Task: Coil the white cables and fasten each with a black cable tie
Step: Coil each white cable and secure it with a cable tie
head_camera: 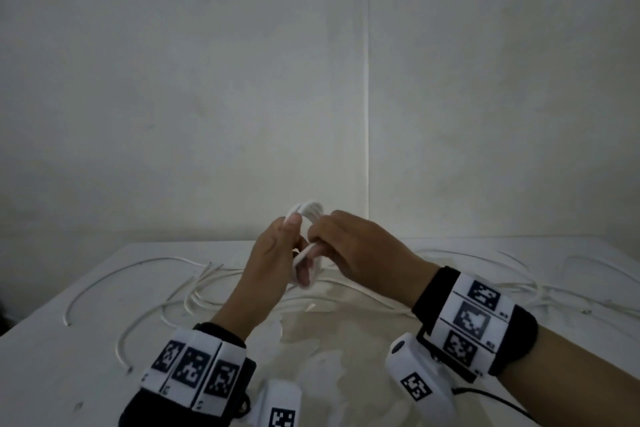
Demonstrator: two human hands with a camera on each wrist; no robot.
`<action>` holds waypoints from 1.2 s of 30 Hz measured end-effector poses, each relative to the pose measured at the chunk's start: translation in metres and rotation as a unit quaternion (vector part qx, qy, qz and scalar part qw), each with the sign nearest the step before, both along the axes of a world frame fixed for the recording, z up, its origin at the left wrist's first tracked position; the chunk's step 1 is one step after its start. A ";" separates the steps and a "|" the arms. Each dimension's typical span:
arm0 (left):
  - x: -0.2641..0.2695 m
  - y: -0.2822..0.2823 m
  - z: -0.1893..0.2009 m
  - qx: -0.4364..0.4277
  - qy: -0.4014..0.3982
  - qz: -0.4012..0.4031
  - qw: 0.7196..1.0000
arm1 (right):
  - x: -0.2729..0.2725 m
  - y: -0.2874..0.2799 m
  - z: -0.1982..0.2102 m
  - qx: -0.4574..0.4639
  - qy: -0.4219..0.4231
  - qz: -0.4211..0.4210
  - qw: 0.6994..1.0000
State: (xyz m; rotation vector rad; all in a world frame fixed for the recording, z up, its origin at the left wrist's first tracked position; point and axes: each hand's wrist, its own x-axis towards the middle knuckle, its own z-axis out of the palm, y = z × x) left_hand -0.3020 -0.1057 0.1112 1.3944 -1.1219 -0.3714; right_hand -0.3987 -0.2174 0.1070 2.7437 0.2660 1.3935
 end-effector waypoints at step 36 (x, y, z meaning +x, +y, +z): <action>-0.013 0.009 0.006 0.002 0.300 -0.120 0.946 | -0.036 0.017 0.017 0.616 0.170 0.099 0.763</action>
